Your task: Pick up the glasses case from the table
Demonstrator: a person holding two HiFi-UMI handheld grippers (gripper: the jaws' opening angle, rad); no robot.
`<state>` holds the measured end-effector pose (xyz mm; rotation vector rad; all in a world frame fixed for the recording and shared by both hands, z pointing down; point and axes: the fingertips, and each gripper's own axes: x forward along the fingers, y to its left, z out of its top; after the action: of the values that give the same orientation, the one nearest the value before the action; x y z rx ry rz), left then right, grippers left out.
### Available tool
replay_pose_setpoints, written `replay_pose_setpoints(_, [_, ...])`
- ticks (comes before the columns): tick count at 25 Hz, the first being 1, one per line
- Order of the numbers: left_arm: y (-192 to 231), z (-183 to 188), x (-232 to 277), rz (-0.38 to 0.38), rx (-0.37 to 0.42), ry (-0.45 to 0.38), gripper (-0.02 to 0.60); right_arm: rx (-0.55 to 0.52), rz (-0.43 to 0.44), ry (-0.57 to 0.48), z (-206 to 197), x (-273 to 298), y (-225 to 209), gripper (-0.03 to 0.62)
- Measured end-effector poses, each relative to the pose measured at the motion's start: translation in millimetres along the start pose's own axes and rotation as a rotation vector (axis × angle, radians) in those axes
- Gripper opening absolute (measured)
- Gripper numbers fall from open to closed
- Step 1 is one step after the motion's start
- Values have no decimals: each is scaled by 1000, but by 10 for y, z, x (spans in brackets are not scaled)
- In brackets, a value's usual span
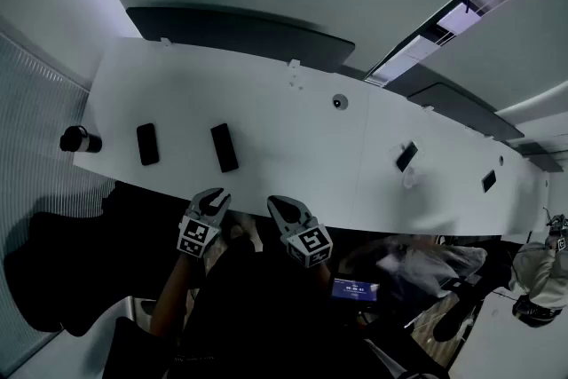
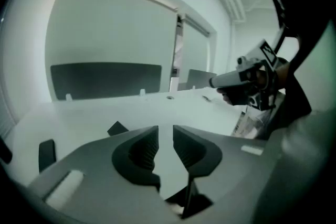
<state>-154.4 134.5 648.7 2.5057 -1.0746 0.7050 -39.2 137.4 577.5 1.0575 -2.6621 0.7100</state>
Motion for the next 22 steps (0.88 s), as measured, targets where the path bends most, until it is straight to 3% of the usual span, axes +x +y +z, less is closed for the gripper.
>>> replay_pose_setpoints(3, [269,45,390,113,-208,78,124,-19,-10,-18,275,-51,-458,8])
replay_pose_setpoints(7, [552,75,820,184,-342,172,151,-5,-37,-22,316,-119,-962,8])
replay_pose_setpoints(10, [784,-4,1102,179,-461,246,199,-46,-71,9,355,-93,-1176,8])
replay_pose_setpoints(15, [995,-363,1472,160,-776,326,309,-105,-115,7,413,-98,-1375,8])
replay_pose_setpoints(18, [1088,-562,1592,183,-864,389,348,-82,-167,10,491,-128,-1461,8])
replay_pose_setpoints(22, [1202,-679,1689,198,-957,436,377,-55,-174,-1,508,-13,-1431,8])
